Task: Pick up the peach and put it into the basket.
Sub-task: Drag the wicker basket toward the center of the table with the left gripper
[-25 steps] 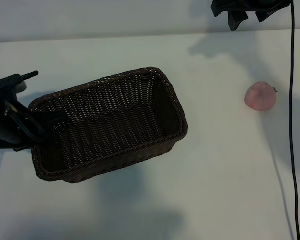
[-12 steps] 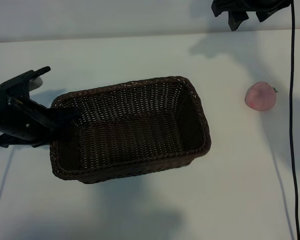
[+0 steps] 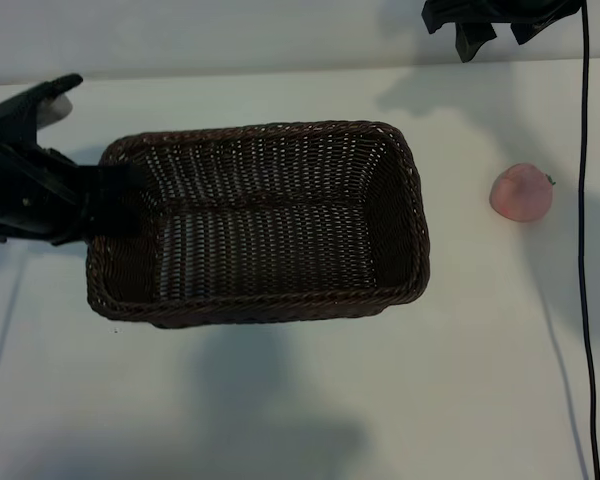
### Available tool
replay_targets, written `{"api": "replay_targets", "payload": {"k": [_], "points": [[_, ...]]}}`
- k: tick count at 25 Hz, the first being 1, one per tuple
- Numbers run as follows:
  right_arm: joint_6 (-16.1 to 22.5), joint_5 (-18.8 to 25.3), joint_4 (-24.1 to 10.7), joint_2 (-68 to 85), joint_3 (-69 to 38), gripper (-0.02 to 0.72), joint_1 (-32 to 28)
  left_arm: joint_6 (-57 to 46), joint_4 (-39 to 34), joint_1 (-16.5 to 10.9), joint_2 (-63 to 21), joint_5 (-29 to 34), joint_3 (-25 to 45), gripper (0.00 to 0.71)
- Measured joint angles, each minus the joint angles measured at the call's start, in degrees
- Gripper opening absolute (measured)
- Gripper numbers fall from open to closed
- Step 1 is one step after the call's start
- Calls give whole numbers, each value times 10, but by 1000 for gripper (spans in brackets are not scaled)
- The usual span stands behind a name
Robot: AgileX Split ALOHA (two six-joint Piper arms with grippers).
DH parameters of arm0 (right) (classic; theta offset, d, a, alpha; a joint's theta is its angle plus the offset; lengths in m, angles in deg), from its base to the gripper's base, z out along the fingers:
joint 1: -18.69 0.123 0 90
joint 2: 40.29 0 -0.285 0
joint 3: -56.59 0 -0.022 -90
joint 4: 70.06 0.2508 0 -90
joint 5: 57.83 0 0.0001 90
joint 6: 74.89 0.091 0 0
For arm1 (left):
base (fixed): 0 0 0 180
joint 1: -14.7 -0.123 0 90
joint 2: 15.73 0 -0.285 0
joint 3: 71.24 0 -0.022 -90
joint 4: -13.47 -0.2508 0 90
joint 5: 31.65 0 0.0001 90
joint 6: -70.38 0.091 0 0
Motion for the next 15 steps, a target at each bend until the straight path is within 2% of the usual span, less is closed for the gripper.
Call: {"api": "replay_targets", "payload": {"k": [4,11,15], "points": [[0,0,0,0,0,556,0,2,-1,-2,18,6,-41,101],[-1,0,1,0,0,556,0,5,-1,0,107,7,-129,101],[-1,0,1,0,0,556,0,5,-1,14,161,5,-162,101]]}}
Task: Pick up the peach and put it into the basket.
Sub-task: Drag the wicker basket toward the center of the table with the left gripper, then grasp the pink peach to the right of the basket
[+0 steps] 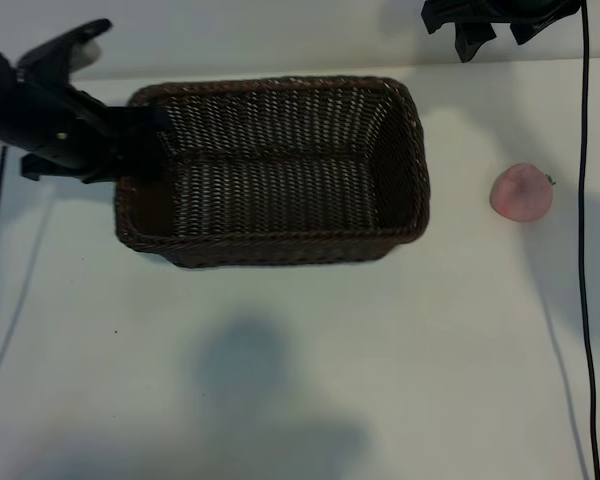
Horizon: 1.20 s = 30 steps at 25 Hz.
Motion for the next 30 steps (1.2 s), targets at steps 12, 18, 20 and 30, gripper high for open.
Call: {"api": "replay_targets", "payload": {"k": [12,18,20,30], "points": [[0,0,0,0,0,556,0,0,6,17,62,-33,-12,130],[0,0,0,0,0,556,0,-2,17,17,60,-30,-12,476],[0,0,0,0,0,556,0,-2,16,17,50,-23,-12,598],[13,0,0,0,0,556,0,-66,-76,17,-69,-1,-13,680]]}}
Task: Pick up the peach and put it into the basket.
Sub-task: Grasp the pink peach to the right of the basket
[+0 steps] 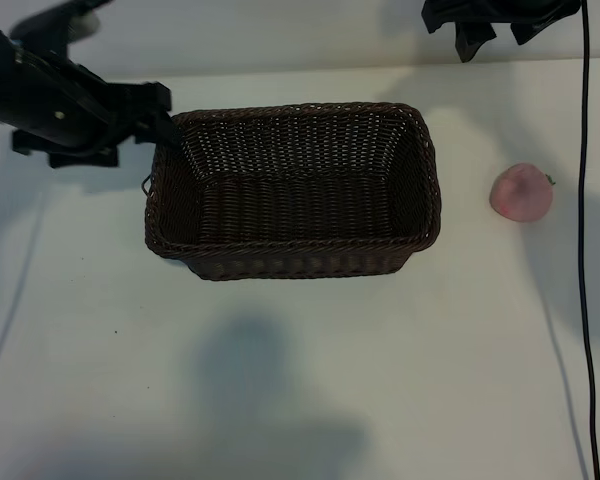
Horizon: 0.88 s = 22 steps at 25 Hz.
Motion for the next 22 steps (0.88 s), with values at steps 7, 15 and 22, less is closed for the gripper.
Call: {"api": "replay_targets", "payload": {"k": [7,15,22], "points": [[39,0,24,0,0,556,-1,-29,-32,0,-44,14,-15,670],[51,-2,10,2,-89,556,-2,-29,-34,0,-44,32,-49,651],[62,-91,15,2,-204,556,-43,-28,-35,0,-40,32,-49,617]]}}
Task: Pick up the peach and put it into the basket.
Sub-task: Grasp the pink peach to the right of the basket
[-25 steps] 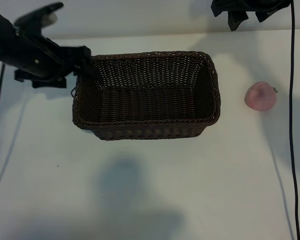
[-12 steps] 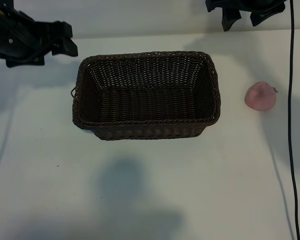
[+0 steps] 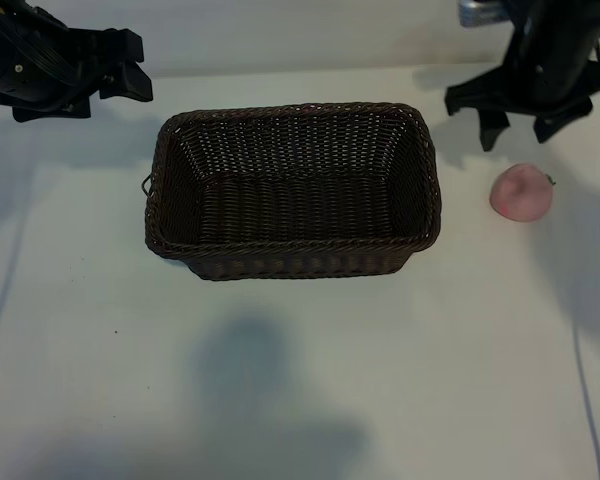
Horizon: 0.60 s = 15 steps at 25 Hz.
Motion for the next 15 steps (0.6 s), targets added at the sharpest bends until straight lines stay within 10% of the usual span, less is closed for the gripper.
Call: {"api": "replay_targets", "payload": {"k": [15], "points": [[-33,-183,54,-6,-136,525,-54,1,0,0,0,-1,0,552]]}}
